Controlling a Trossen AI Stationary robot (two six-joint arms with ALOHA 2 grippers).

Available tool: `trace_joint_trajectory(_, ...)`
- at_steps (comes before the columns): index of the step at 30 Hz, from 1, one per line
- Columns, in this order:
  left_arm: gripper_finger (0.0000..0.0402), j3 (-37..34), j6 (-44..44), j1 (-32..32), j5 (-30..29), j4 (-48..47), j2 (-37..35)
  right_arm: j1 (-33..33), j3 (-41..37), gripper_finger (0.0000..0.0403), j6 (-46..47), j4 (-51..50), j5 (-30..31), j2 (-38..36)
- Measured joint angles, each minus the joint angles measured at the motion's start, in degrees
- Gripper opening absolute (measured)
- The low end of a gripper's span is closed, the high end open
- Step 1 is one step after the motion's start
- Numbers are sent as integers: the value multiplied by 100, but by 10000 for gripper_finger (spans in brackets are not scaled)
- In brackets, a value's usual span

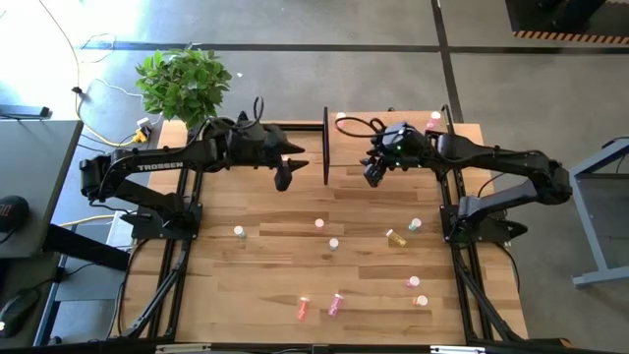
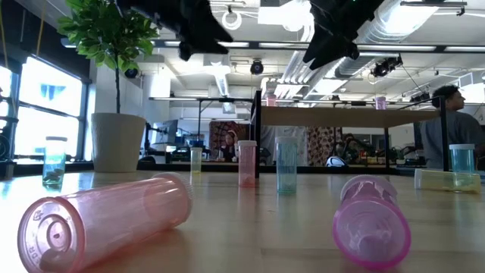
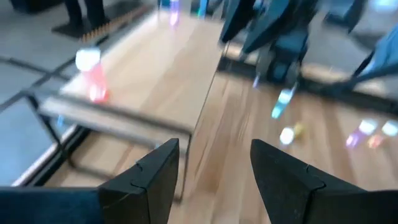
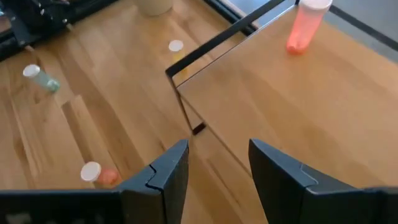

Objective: Pick and place medicine bottles onto shelf by color
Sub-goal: Put the top yellow pill bottle on the shelf

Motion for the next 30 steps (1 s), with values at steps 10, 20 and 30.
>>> trace_joint_trajectory(10,188,0,-374,-29,-927,-1337,0,52,0,158,-199,-7,0,0)
trace_joint_trajectory(20,188,-506,-859,-211,-1330,-1209,271,52,0,158,-357,-258,-36,-11)
trace_joint_trajectory(30,188,-1751,-1055,-210,-1244,704,146,52,0,158,-464,-286,-69,-11)
